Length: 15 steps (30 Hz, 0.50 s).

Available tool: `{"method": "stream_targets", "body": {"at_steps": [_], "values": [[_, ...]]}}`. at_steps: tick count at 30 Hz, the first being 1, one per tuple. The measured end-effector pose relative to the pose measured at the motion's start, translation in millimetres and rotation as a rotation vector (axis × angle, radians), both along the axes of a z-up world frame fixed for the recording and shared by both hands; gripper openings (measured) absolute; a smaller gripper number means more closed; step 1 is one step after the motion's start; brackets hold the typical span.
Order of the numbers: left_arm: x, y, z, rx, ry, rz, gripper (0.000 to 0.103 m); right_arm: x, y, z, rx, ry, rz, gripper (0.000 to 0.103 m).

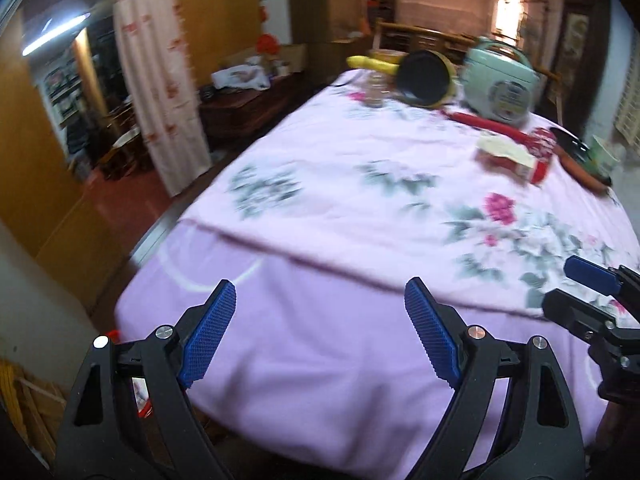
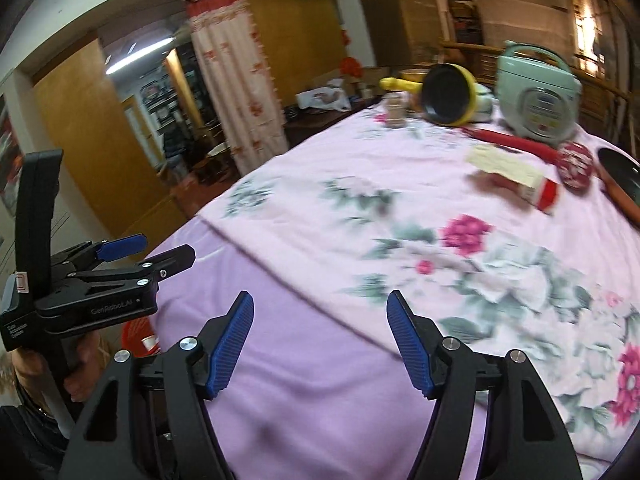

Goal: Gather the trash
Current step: 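Move both tools back over the table toward the cardboard box and paper towel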

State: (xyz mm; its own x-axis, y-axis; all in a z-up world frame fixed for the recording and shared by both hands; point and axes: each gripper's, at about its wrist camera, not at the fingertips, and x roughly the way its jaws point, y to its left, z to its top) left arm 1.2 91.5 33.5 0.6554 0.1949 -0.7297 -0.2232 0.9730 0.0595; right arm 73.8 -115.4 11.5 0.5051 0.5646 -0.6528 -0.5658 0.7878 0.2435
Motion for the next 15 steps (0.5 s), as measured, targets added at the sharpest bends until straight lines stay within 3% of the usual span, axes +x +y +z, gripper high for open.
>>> {"method": "stream_targets", "body": {"at_steps": [9, 13, 15], "values": [[58.0, -78.1, 8.2, 0.001, -0.004, -0.164, 0.084, 28.8, -64.4, 0.3, 0.0, 0.015, -0.149, 0.069], [92.9, -109.3, 13.4, -0.089, 0.042, -0.289, 0.084, 42.8, -92.0, 2.4, -0.014, 0.015, -0.227, 0.072], [109.3, -124.3, 16.3, -0.089, 0.052, -0.328, 0.084, 54.5, -108.2, 2.7, -0.032, 0.015, -0.286, 0.073]]}}
